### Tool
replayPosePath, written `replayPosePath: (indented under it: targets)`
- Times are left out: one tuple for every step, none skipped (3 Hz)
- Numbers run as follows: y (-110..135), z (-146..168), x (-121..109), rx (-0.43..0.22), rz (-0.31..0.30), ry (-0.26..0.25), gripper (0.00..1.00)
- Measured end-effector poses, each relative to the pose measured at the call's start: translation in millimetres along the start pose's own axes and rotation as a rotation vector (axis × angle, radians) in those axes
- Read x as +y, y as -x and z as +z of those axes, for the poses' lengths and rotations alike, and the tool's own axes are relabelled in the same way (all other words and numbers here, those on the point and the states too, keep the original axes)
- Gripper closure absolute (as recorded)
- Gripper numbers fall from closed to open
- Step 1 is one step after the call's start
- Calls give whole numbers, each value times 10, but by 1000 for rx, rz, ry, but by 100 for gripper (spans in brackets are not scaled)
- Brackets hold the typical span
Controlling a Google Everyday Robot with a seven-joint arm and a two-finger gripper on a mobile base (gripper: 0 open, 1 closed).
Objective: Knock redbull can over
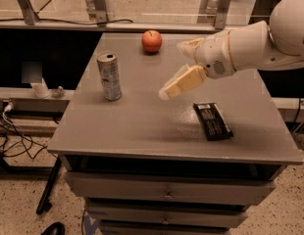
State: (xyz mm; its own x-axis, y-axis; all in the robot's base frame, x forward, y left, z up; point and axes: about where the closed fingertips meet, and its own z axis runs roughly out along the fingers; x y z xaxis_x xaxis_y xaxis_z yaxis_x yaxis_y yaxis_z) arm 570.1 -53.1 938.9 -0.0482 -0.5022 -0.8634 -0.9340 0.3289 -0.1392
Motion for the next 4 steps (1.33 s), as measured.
replayPosePath:
  targets:
    - [280, 512, 148, -134, 6, 73, 0]
    - [283, 512, 151, -135, 7, 74, 0]
    - [180, 647, 153, -182, 25, 70, 0]
    - [104, 963, 168, -238, 26, 96, 0]
